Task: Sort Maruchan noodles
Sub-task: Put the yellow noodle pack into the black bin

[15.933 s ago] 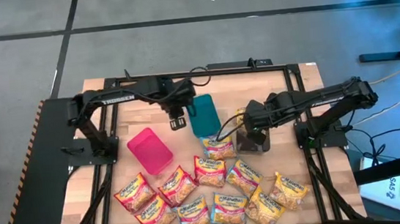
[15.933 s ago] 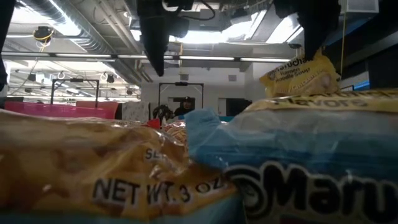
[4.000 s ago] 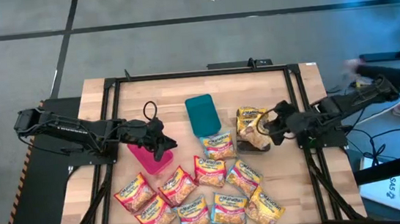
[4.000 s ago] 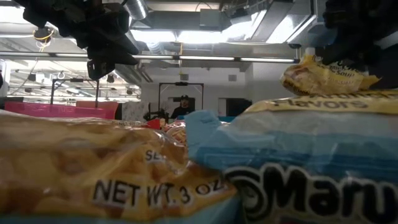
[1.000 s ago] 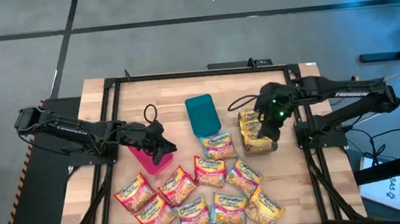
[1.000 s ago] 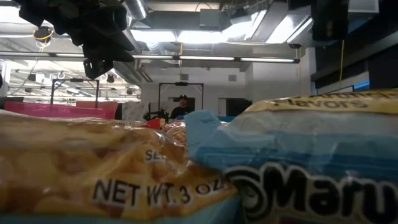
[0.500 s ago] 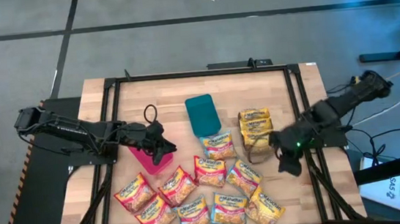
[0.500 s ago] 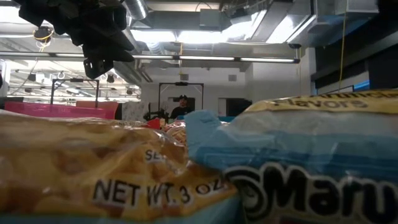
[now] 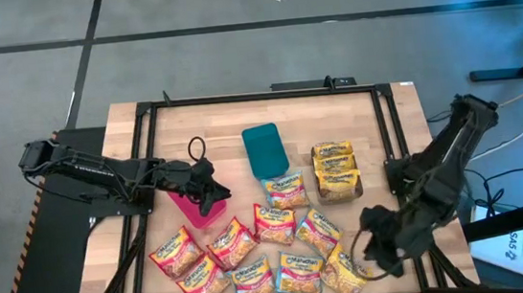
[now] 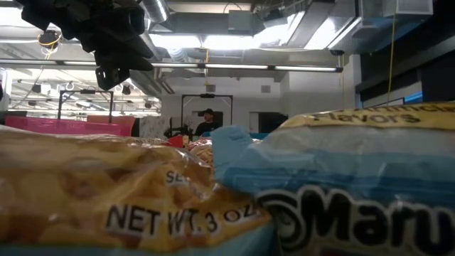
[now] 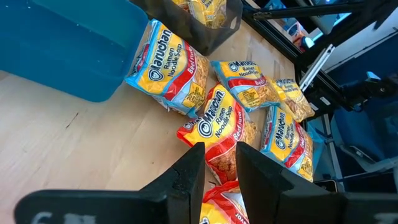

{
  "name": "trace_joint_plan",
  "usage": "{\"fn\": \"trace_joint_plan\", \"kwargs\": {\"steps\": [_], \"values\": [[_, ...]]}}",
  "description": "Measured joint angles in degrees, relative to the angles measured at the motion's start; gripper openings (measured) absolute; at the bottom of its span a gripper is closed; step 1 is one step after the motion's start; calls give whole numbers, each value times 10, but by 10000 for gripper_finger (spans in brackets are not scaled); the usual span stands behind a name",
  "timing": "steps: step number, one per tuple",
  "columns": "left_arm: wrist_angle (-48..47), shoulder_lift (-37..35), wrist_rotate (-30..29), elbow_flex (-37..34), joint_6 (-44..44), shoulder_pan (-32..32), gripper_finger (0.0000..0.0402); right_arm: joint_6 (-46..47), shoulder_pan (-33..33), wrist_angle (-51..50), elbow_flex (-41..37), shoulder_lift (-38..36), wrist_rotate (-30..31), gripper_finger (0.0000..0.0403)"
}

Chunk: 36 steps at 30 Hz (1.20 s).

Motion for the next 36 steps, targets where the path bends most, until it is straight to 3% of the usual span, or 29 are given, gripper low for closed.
{"fn": "trace_joint_plan", "kwargs": {"steps": [8, 17, 21, 36], "values": [[0, 0, 0, 0, 0, 0, 85, 34, -6, -1, 0, 114, -37, 89], [0, 0, 1, 0, 0, 0, 85, 40, -25, 2, 0, 196, -68, 168], [0, 0, 2, 0, 0, 0, 85, 91, -32, -3, 0, 208, -62, 188], [0, 0, 7, 0, 1, 0, 85, 252, -35, -7, 0, 232, -38, 164]]}}
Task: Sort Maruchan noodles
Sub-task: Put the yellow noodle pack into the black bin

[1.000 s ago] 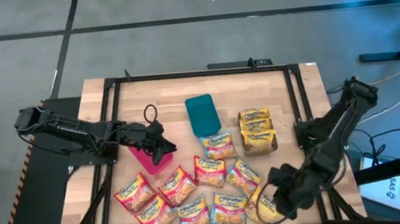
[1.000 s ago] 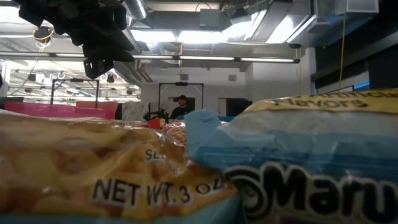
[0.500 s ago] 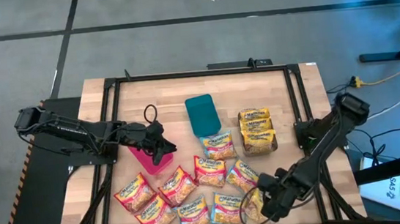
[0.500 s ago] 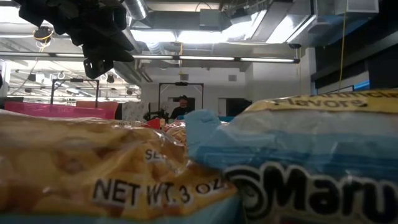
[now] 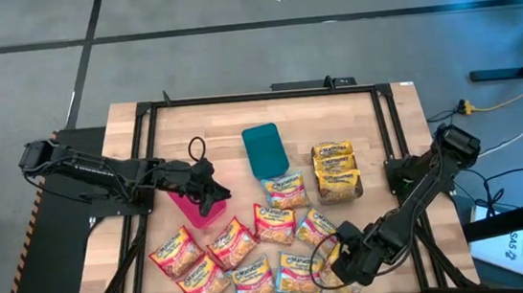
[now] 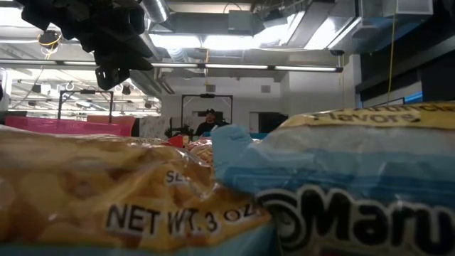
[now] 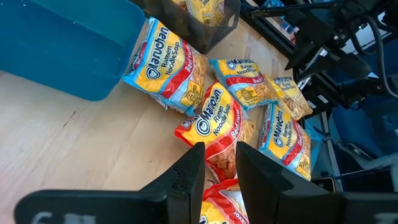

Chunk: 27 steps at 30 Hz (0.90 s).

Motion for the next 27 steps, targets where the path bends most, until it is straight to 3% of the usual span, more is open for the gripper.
{"fn": "trace_joint_plan", "kwargs": {"steps": [7, 22, 27], "values": [[-2, 0, 3, 0, 15, 0, 85, 24, 0, -2, 0, 43, -32, 163], [-8, 0, 16, 0, 35, 0, 85, 24, 0, -3, -1, 45, -15, 163], [-8, 0, 16, 0, 36, 0, 85, 40, 0, 39, -28, 45, -16, 163]]}}
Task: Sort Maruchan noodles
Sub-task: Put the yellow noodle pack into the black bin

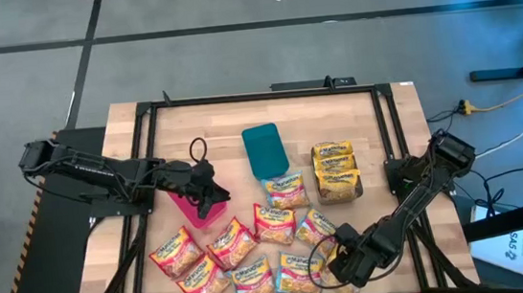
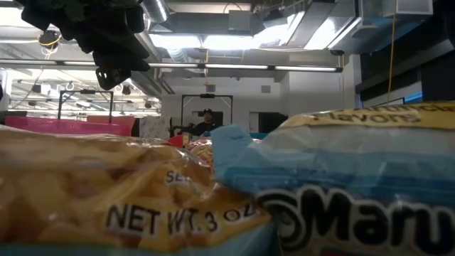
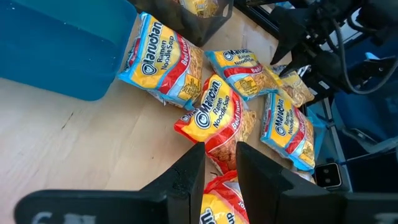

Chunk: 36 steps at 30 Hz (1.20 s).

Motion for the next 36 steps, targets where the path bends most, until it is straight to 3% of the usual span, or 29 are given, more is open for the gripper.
{"fn": "trace_joint_plan", "kwargs": {"steps": [8, 20, 27, 36], "values": [[0, 0, 9, 0, 0, 0, 85, -2, 0, 18, -6, -1, 2, 147], [0, 0, 8, 0, 0, 0, 85, -3, -2, 17, -6, -3, -23, 7], [0, 0, 4, 0, 0, 0, 85, -5, -1, -3, -3, -15, -29, 2], [0, 0, -11, 0, 9, 0, 85, -23, -13, -180, 65, -79, -25, 1]]}}
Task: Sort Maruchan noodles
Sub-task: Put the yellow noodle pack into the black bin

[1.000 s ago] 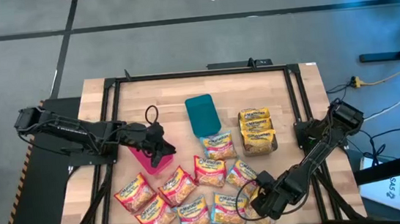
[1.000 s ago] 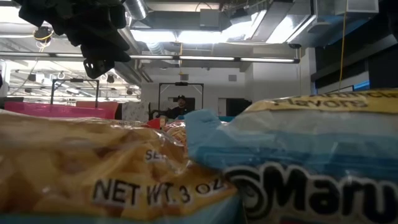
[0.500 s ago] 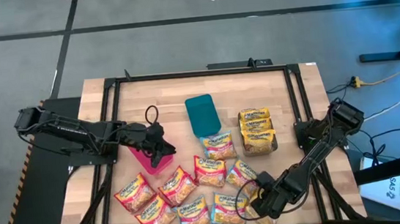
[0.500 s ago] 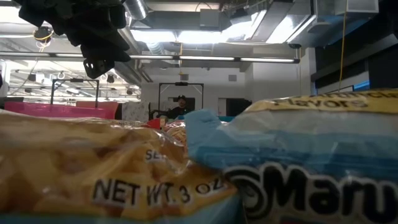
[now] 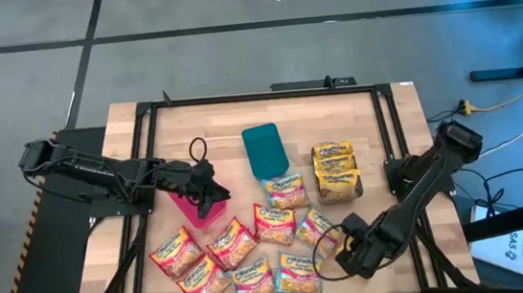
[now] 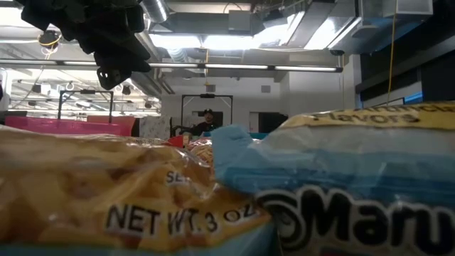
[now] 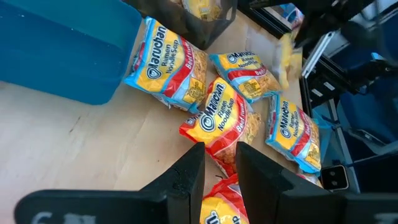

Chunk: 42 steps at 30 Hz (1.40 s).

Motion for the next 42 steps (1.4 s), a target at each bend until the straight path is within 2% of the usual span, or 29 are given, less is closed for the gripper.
{"fn": "trace_joint_plan", "kwargs": {"steps": [9, 15, 19, 31, 37, 42], "values": [[0, 0, 0, 0, 0, 0, 85, -9, -16, -326, 162, -31, 113, 0], [0, 0, 0, 0, 0, 0, 85, -59, -57, -332, 189, -54, 239, 0], [0, 0, 4, 0, 0, 0, 85, -122, -106, -332, 184, -55, 274, 0], [0, 0, 7, 0, 0, 0, 85, -302, -237, -333, 177, -55, 280, 0], [-1, 0, 7, 0, -1, 0, 85, -353, -267, -333, 172, -56, 256, 0], [-1, 0, 7, 0, -1, 0, 85, -359, -269, -333, 131, -56, 215, 0]]}}
